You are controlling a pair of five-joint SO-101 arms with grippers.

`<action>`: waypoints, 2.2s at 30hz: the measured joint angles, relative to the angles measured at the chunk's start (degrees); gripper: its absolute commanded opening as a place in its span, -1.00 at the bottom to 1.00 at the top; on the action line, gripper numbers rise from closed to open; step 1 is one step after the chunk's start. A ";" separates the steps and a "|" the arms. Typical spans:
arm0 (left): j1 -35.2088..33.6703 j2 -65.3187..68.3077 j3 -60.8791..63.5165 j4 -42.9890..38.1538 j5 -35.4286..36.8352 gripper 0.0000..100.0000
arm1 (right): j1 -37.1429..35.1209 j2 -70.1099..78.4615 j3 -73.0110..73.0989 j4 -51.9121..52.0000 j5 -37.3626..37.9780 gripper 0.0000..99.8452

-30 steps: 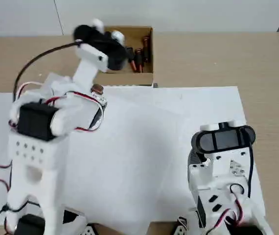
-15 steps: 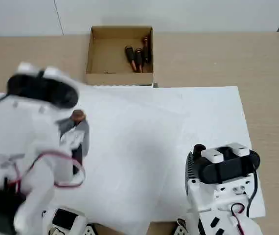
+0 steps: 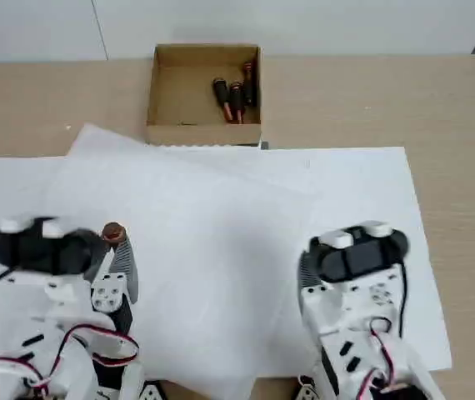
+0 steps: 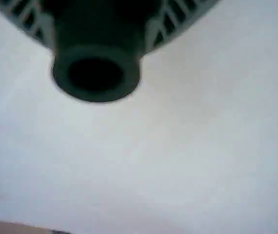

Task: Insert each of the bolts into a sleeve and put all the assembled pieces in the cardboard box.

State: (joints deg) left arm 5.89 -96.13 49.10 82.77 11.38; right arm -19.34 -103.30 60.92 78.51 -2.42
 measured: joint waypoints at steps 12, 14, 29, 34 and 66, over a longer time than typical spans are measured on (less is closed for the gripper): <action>0.00 -7.30 15.21 -7.30 13.27 -0.99 | -11.34 0.70 12.40 -12.75 0.00 -1.00; 0.00 -7.30 16.26 -9.14 18.81 -0.99 | -13.98 0.44 12.92 -13.01 0.00 -1.00; 11.87 -7.30 21.27 -21.80 26.81 -0.99 | -27.34 0.09 17.85 -15.74 5.45 -1.00; 15.74 -7.30 22.33 -24.26 26.90 -0.99 | -30.33 0.35 17.85 -16.88 5.54 -1.00; 22.15 -7.30 22.33 -25.05 26.90 -0.99 | -30.59 0.62 19.52 -16.97 5.54 -1.00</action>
State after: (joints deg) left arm 28.04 -103.43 71.43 57.71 38.29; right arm -49.93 -102.68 80.44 61.54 3.12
